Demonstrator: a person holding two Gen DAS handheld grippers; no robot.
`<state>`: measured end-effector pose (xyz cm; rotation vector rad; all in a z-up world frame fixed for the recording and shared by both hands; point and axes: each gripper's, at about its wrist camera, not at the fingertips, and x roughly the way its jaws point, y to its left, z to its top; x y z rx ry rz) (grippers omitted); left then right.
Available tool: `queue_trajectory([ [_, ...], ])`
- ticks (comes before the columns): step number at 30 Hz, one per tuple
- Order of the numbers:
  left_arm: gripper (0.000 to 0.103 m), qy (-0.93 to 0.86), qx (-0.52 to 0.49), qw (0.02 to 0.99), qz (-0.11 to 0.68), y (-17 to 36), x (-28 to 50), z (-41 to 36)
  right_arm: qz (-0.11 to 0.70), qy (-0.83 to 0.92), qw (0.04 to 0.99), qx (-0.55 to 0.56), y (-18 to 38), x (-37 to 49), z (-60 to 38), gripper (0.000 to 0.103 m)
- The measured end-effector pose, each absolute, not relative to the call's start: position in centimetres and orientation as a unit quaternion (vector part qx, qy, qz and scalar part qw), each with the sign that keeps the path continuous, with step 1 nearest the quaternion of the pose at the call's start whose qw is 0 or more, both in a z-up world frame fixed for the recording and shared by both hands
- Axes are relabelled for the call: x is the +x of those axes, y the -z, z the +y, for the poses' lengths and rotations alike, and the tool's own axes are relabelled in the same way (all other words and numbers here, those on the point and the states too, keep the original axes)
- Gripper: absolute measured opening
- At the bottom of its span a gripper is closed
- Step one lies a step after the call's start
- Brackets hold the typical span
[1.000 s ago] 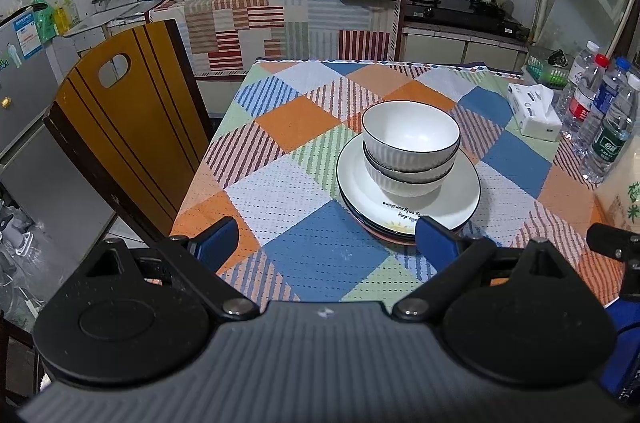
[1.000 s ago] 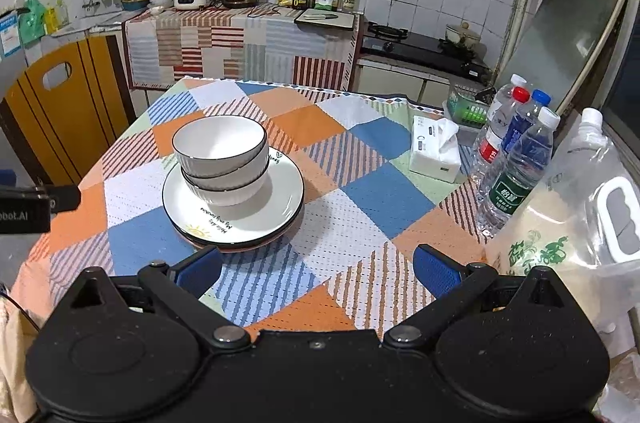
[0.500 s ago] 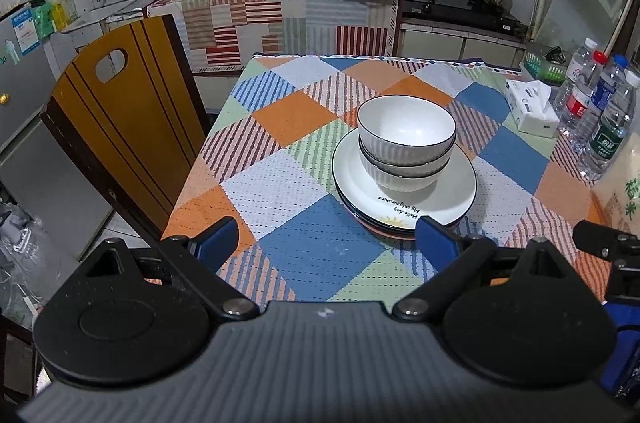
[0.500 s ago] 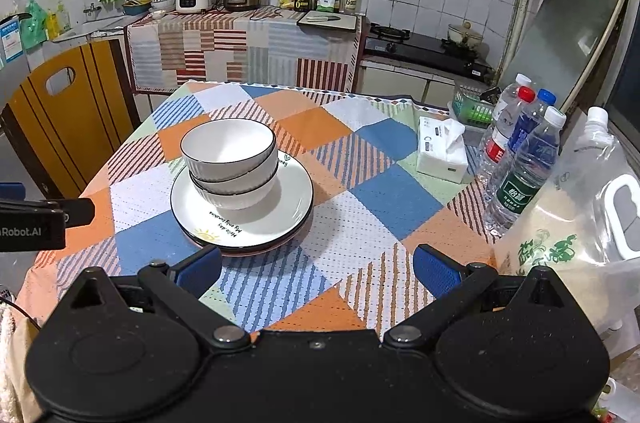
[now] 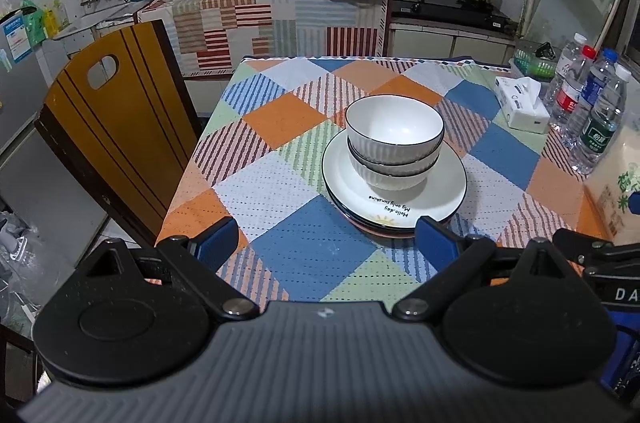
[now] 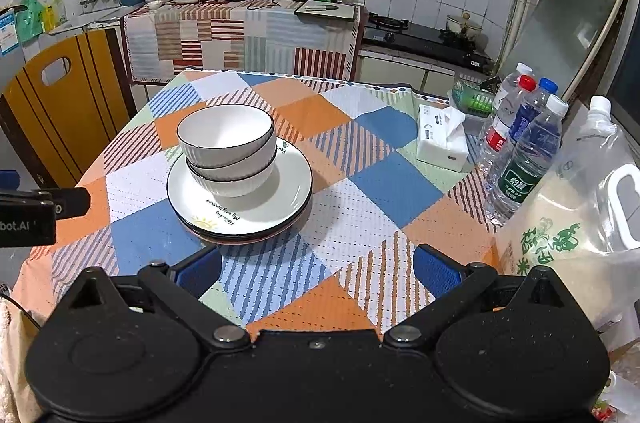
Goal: Organize plates and bowls
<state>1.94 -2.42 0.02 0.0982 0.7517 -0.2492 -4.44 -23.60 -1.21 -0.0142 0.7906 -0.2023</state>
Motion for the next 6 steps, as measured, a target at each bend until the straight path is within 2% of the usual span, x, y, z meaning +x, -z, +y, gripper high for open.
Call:
queue_trajectory([
  [6,0.096,0.12,0.048,0.921,0.368,-0.03,1.97,-2.36,0.388,0.097,0.917,-0.006,1.38,-4.37,-23.87,0.103],
])
